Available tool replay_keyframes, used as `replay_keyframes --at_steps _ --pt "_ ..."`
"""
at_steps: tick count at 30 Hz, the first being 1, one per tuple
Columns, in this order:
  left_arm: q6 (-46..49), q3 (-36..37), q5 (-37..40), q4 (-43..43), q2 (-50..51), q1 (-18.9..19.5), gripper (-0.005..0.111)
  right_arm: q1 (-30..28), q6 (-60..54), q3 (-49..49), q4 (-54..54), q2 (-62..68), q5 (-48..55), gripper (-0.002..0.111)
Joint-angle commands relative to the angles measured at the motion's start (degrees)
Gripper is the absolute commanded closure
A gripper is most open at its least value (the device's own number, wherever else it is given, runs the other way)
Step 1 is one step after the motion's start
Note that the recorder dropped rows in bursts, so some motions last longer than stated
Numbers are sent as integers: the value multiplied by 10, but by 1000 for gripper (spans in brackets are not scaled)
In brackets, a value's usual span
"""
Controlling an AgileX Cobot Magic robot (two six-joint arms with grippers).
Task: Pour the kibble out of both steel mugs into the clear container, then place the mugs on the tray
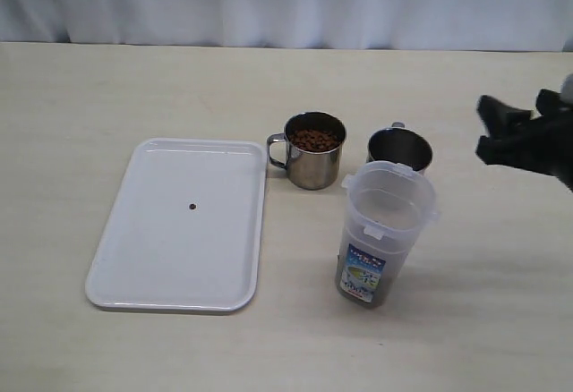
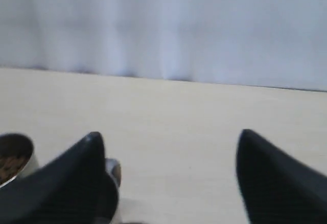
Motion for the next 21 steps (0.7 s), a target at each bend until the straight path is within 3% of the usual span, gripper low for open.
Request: replay_keyframes --at_steps 1,7,10,21 --pt "0 2 -4 2 -1 1 107 -3 3 72 79 -132 43 100" --pt "0 2 -4 2 -1 1 107 -3 3 173 119 -329 44 104" --pt "0 2 -4 2 -1 1 107 -3 -3 173 122 -425 214 104" --pt "0 2 -4 2 -1 1 107 -3 25 173 119 -720 548 104"
